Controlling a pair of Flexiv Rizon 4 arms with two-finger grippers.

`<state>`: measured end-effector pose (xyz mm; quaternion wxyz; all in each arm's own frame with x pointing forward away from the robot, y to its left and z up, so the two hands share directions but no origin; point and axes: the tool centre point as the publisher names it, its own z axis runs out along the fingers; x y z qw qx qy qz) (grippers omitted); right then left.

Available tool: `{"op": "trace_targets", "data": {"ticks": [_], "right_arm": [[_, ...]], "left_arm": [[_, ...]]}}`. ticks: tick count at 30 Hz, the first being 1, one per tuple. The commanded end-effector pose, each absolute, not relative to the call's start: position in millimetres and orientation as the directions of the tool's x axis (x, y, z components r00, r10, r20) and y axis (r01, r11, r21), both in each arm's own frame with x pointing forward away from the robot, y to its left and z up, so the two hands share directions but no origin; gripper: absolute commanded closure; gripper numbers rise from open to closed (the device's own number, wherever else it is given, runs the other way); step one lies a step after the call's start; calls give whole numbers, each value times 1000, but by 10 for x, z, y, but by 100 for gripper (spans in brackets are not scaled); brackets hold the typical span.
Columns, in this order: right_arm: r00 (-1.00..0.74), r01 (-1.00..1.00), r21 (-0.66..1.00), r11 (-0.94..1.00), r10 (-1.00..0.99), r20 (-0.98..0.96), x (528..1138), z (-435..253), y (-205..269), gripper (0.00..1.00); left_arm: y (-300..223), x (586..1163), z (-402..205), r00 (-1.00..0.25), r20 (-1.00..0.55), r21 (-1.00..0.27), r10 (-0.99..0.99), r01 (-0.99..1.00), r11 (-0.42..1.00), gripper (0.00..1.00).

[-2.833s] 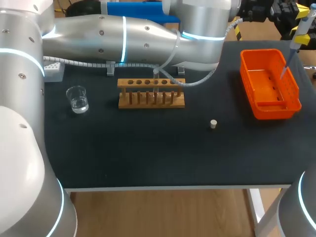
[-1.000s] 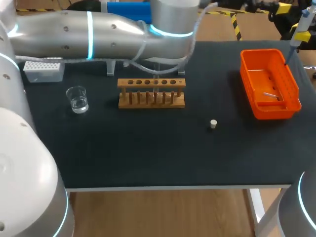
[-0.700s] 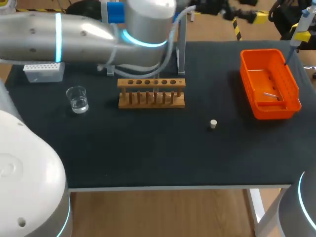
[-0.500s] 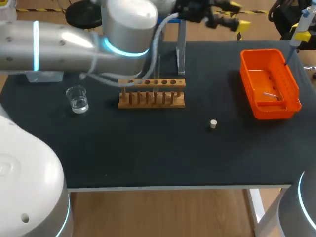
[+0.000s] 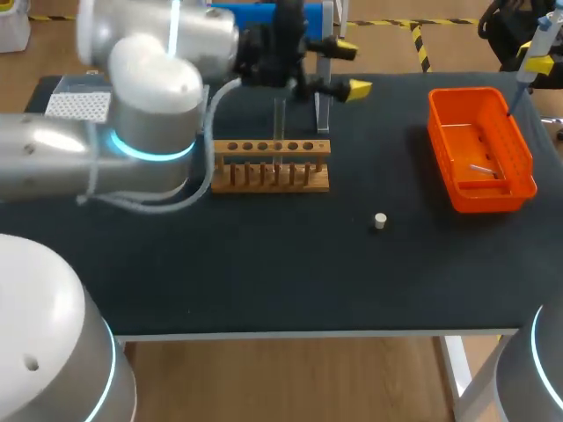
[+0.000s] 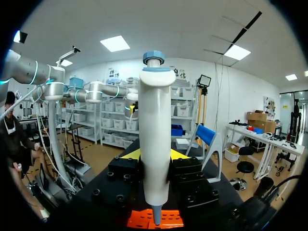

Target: Invert the test tube, pick up the pipette, mount the tip to pipette, aspirate from beaker and dispense into the tube, eject the tip, return the pipette, and cap with the stopper.

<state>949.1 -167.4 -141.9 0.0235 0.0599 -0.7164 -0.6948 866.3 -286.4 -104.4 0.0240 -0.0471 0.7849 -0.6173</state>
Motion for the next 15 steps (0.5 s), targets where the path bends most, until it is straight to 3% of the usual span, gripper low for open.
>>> {"op": "trace_targets", "data": {"ticks": [1, 15], "right_arm": [[-992, -53, 998, 31, -119, -49, 9489, -1407, -1678, 100], [-992, -53, 998, 31, -119, -49, 9489, -1407, -1678, 100]], "left_arm": [[-2362, 8515, -1084, -996, 0, -992, -93, -12, 129, 0], [-1926, 8438, -1263, -993, 18, -993, -118, -31, 110, 0]]}}
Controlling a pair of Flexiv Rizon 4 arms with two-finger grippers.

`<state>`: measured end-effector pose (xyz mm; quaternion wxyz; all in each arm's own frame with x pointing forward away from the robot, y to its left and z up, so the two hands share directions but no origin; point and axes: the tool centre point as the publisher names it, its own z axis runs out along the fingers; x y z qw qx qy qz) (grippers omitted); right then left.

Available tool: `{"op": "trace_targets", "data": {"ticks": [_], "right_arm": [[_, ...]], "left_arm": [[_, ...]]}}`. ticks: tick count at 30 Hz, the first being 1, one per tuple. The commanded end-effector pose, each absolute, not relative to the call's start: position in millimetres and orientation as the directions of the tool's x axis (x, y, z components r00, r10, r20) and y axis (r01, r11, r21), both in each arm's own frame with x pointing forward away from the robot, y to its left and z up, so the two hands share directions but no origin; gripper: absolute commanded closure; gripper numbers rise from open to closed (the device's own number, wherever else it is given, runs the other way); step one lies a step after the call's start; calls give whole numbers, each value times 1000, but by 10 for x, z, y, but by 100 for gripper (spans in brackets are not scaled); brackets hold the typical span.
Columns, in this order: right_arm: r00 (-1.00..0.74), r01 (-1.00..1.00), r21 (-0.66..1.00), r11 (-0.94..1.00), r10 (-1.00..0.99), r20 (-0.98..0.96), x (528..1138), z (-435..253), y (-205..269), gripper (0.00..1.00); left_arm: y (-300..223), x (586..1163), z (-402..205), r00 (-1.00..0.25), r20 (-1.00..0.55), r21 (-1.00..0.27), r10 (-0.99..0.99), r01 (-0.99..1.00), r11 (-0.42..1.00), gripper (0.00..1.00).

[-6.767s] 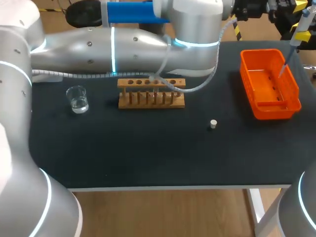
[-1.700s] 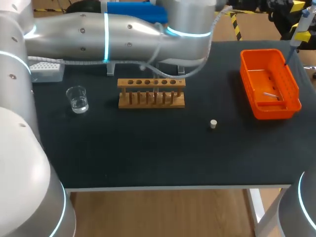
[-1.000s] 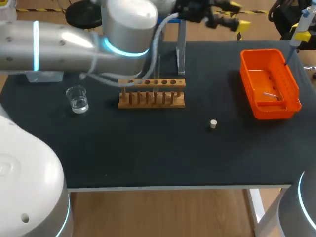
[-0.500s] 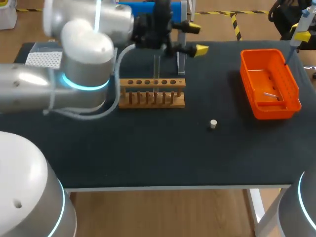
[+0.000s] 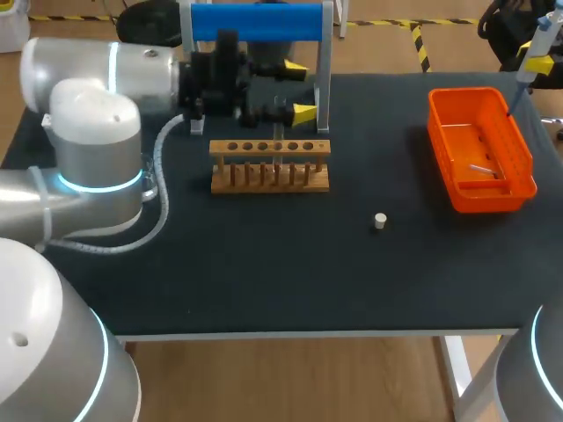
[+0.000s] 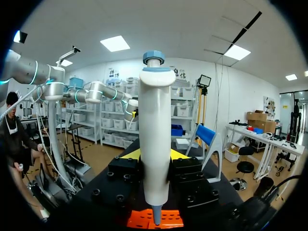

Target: Invert the test tube, pick up the pipette, mount the tip to pipette, aspirate from beaker and dispense into the tube, eject the tip, return the pipette, and cap with the stopper.

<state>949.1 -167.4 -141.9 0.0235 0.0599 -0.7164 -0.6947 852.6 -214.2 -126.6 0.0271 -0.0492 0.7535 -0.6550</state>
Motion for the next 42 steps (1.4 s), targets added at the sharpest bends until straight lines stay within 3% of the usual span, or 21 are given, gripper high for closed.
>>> {"op": "trace_targets", "data": {"ticks": [1, 42], "right_arm": [[-992, -53, 998, 31, -119, -49, 9489, -1407, -1678, 100], [-992, -53, 998, 31, -119, -49, 9489, -1407, -1678, 100]], "left_arm": [[-1902, 8438, -1261, -992, 14, -993, -122, -28, 111, 0], [-1835, 8477, -1248, -976, -1, -996, -220, -19, 89, 0]]}}
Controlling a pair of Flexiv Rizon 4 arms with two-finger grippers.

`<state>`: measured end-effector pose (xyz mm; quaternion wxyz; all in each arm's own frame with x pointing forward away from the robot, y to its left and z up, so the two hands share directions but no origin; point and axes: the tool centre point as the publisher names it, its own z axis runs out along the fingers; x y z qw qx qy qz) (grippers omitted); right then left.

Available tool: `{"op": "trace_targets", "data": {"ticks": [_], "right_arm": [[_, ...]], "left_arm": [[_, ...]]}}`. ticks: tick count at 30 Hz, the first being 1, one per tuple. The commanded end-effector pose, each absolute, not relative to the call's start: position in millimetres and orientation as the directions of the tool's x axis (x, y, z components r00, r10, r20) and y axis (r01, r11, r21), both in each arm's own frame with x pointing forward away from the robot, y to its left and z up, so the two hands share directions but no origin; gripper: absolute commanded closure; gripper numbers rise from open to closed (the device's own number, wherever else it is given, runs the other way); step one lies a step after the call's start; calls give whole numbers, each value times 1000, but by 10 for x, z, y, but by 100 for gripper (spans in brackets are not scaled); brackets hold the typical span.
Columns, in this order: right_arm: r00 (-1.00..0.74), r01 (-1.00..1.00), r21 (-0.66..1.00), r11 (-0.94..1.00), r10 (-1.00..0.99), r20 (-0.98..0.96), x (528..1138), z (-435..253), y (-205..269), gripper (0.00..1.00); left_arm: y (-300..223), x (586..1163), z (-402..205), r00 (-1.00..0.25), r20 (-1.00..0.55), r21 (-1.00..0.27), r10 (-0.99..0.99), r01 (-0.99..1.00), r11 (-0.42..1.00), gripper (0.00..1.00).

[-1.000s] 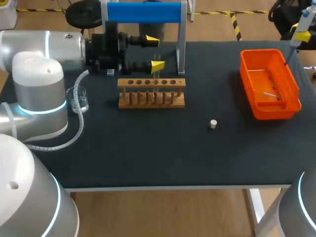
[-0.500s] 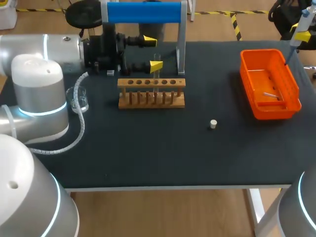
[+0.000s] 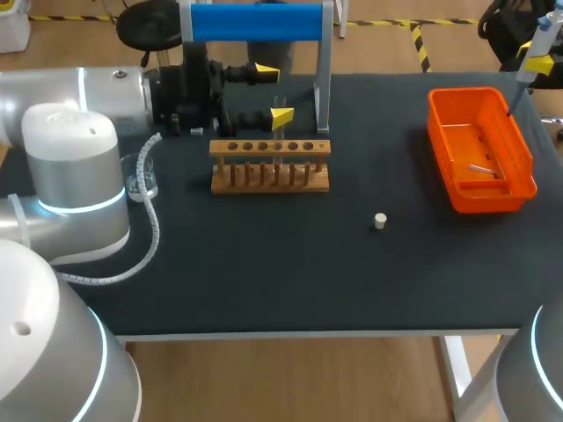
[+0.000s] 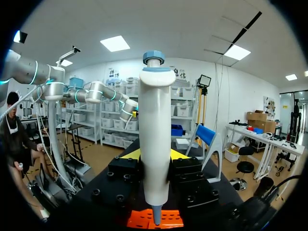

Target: Invert the test tube, pick up the pipette, mount the tip to pipette, aspirate from beaker and dispense into the tube, eject the tip, return the pipette, and cap with the stopper.

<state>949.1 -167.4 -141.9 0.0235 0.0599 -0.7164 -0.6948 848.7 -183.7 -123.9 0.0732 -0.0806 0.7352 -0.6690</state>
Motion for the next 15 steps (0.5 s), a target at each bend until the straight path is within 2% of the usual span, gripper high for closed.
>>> {"op": "trace_targets", "data": {"ticks": [1, 7, 15], "right_arm": [[-991, -59, 998, 35, -122, -54, 9470, -1399, -1667, 100], [-989, -87, 995, 54, -125, -80, 9288, -1304, -1498, 100], [-988, -112, 992, 65, -111, -105, 8937, -1179, -1009, 100]], "left_arm": [[-1835, 8477, -1248, -976, -1, -996, -220, -19, 89, 0], [-1835, 8477, -1248, -976, -1, -996, -220, -19, 89, 0], [-1835, 8477, -1248, -976, -1, -996, -220, -19, 89, 0]]}}
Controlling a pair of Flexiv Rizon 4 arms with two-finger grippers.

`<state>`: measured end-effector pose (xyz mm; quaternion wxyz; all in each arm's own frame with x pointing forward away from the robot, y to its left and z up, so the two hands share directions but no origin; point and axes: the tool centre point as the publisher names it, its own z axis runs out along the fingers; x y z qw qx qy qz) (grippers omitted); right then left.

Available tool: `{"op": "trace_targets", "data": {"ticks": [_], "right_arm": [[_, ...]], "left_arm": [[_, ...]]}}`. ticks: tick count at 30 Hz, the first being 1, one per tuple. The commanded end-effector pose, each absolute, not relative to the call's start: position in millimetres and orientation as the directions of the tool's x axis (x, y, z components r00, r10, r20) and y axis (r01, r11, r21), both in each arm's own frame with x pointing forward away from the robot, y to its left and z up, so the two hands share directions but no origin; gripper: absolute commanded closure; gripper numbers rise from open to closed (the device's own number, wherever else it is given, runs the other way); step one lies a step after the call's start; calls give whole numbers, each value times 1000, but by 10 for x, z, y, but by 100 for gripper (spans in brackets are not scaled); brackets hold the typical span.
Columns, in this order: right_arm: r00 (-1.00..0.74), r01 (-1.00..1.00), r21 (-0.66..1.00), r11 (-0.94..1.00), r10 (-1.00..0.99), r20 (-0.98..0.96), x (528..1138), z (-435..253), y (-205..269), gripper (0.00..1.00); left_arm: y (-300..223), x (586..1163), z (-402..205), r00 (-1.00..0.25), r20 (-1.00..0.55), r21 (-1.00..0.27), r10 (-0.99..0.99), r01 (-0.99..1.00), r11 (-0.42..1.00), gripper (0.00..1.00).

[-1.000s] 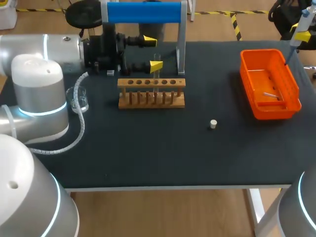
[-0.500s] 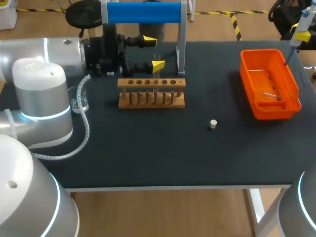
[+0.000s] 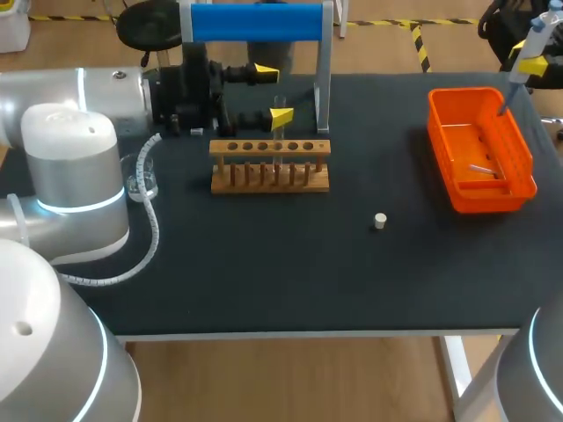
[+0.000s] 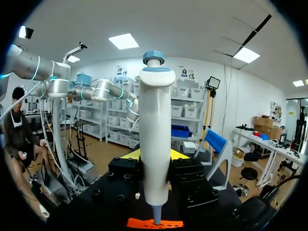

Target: Invert the test tube, pick up the pipette, mount the tip to pipette, aspirate from beaker and dispense into the tube, eject the tip, return the pipette, and cap with the stopper.

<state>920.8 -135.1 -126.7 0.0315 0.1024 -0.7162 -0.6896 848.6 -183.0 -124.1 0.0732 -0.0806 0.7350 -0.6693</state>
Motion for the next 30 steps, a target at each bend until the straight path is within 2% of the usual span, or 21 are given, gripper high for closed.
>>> {"op": "trace_targets", "data": {"ticks": [1, 13, 30], "right_arm": [[-988, -111, 992, 65, -110, -103, 8900, -1166, -938, 100], [-989, -97, 991, 91, -119, -86, 8493, -1124, -84, 100], [-985, -86, 989, 117, -161, -66, 8226, -1453, 820, 100]], "left_arm": [[-1835, 8477, -1248, -976, -1, -996, -220, -19, 89, 0], [-1835, 8477, -1248, -976, -1, -996, -220, -19, 89, 0], [-1835, 8477, -1248, -976, -1, -996, -220, -19, 89, 0]]}}
